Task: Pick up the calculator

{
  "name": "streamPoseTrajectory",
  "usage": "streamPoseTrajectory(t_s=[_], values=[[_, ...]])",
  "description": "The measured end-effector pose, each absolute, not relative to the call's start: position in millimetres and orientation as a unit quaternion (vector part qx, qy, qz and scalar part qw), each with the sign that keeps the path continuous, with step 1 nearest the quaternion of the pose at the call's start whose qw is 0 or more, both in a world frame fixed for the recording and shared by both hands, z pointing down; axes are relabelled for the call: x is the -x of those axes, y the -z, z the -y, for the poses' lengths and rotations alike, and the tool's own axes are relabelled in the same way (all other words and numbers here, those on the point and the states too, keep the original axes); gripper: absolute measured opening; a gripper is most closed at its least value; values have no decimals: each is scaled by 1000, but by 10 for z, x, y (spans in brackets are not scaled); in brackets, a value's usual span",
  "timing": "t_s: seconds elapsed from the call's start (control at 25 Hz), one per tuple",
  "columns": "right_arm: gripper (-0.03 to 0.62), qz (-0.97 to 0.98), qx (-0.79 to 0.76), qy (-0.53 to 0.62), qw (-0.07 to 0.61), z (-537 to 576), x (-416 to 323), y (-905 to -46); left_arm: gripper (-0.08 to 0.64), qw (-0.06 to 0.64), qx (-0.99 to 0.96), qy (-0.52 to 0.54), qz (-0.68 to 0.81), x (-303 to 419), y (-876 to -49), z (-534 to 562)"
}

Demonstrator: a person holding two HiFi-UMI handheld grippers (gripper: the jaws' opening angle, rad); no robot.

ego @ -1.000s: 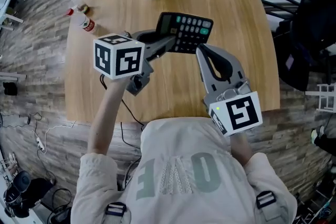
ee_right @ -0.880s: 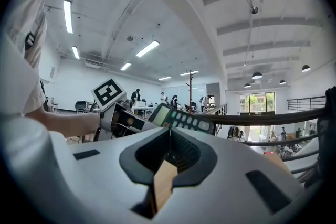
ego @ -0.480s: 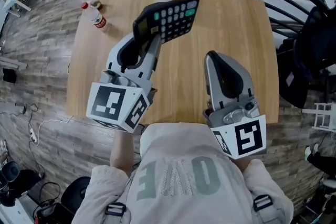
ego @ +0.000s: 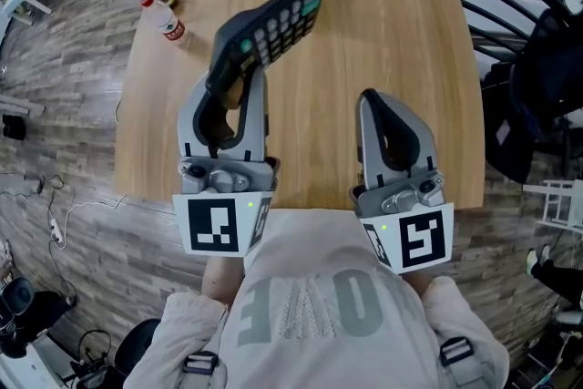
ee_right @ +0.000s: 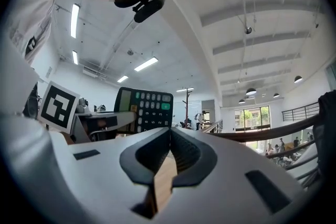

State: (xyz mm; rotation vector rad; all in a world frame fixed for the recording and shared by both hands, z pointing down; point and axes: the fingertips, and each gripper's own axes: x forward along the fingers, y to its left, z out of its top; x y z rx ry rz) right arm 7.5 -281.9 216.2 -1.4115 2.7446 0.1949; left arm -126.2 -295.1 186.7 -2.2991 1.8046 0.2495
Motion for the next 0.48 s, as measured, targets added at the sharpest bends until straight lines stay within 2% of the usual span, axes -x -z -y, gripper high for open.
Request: streamPoseTrajectory(t_s=[0.48], values=[[18, -877, 477, -61, 19, 2848, -80, -2182, 117, 135, 772, -105, -613, 1321, -1668, 2851]])
